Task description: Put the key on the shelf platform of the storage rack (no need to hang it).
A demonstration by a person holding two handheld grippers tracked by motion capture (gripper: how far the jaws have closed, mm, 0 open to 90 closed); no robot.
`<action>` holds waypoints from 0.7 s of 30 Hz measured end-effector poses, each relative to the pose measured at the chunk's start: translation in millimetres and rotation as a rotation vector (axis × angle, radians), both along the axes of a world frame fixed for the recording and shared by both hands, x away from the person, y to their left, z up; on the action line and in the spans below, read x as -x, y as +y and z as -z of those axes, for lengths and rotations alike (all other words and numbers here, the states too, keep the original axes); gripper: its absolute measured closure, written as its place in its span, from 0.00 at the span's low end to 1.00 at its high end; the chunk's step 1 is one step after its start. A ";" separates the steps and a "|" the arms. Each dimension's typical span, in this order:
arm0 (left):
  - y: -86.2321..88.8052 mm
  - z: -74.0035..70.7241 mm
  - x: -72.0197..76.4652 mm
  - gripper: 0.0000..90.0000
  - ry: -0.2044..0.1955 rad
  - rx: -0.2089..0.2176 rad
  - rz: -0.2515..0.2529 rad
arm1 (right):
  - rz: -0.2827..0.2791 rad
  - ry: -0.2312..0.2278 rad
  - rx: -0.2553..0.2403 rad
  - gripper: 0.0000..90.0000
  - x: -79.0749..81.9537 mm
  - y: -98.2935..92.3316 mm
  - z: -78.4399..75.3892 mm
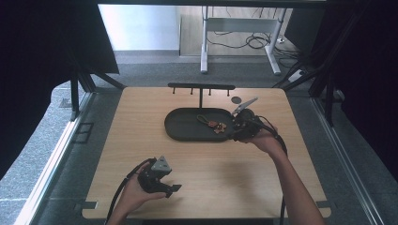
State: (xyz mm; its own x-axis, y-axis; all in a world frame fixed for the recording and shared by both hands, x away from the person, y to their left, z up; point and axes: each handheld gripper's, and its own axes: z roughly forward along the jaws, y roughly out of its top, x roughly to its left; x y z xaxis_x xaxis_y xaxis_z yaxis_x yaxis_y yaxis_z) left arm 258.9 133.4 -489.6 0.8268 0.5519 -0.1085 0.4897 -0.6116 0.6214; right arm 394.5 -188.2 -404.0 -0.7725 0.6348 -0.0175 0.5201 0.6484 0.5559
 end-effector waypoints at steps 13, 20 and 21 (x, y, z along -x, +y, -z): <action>-1.0 -1.1 0.9 0.33 -0.006 -0.003 0.000 | 0.049 -0.054 -0.082 0.56 58.5 -41.4 16.2; -0.7 -1.7 1.1 0.33 -0.005 -0.003 -0.007 | 0.070 -0.051 -0.112 0.54 80.3 -56.7 37.3; -0.6 -1.8 1.0 0.33 -0.006 -0.003 -0.008 | 0.073 -0.050 -0.112 0.53 82.0 -57.9 39.6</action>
